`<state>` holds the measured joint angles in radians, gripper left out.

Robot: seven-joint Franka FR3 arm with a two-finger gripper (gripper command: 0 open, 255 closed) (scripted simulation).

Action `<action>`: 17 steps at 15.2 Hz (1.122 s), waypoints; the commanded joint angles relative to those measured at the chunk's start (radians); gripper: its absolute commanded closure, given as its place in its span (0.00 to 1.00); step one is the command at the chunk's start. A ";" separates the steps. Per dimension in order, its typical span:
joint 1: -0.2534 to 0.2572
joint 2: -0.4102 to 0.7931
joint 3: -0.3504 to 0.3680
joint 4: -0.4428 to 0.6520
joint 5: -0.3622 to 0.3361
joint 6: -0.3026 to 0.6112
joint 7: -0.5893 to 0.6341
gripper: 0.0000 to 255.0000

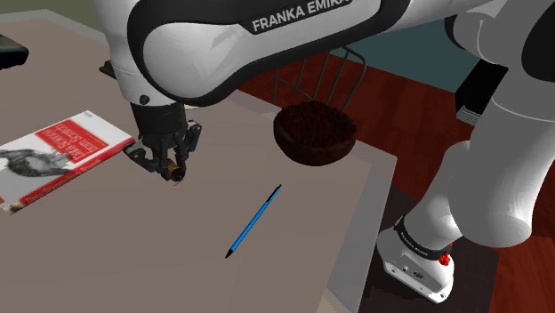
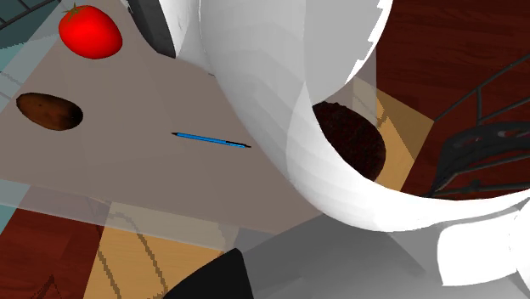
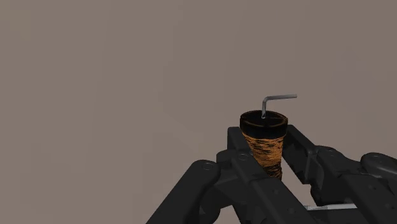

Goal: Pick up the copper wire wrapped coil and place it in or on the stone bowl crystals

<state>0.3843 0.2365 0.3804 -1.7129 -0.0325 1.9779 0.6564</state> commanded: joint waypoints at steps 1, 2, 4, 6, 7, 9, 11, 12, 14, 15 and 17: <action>-0.001 -0.007 0.001 0.020 0.003 -0.027 -0.001 1.00; -0.001 -0.010 0.001 0.030 0.004 -0.039 -0.001 1.00; 0.000 -0.013 0.002 0.053 0.005 -0.065 -0.001 1.00; 0.000 -0.016 0.002 0.076 0.006 -0.091 -0.001 1.00; 0.000 -0.017 0.003 0.088 0.007 -0.104 -0.001 1.00; 0.001 -0.018 0.003 0.113 0.007 -0.131 0.000 1.00; 0.002 -0.019 0.004 0.140 0.008 -0.157 0.000 1.00; 0.002 -0.018 0.004 0.154 0.007 -0.171 0.001 1.00; 0.004 -0.017 0.005 0.182 0.007 -0.198 0.002 1.00; 0.004 -0.016 0.005 0.197 0.007 -0.212 0.003 1.00; 0.006 -0.013 0.006 0.228 0.005 -0.240 0.004 1.00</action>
<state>0.3892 0.2218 0.3856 -1.4996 -0.0266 1.7513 0.6593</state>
